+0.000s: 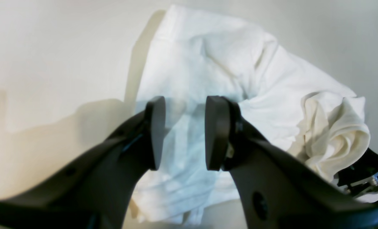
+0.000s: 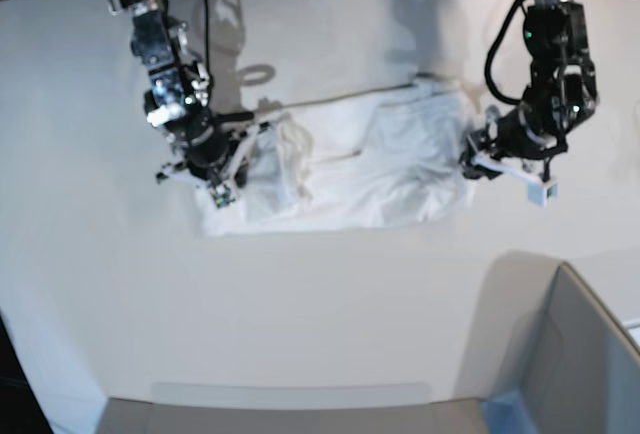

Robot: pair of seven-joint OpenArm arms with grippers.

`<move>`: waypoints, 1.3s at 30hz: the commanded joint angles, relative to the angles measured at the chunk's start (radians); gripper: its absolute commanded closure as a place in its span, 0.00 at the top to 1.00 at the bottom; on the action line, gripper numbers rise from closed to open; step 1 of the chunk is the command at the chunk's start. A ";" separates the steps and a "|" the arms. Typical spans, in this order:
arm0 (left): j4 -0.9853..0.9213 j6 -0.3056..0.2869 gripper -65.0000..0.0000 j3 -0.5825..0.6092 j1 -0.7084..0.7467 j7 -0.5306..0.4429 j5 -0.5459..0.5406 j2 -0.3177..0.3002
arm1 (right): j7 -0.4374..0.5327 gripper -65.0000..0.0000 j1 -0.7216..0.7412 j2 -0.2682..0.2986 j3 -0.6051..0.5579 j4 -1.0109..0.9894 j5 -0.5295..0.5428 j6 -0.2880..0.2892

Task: Layout the t-shirt on the table in an organized manner, then fold the t-shirt properly
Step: 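Grasp the strip end with the left gripper and pull it taut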

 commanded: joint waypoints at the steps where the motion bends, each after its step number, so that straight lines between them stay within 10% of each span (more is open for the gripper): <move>1: 0.017 -0.003 0.36 -0.003 -0.014 -0.020 -0.011 -0.012 | -0.038 0.08 0.003 0.011 0.007 0.002 -0.012 -0.006; 26: 0.010 -0.002 0.51 0.033 -0.022 0.003 -0.091 -0.047 | -0.038 0.08 0.002 0.011 0.007 0.002 -0.013 -0.006; 34: -0.026 -0.008 0.51 0.041 -0.022 -0.007 0.167 -0.033 | -0.038 0.08 -0.004 0.011 0.007 0.005 -0.013 -0.006; 39: -0.026 -0.012 0.51 0.041 -0.014 -0.035 0.138 -0.036 | -0.038 0.08 -0.004 0.011 0.007 0.004 -0.013 -0.006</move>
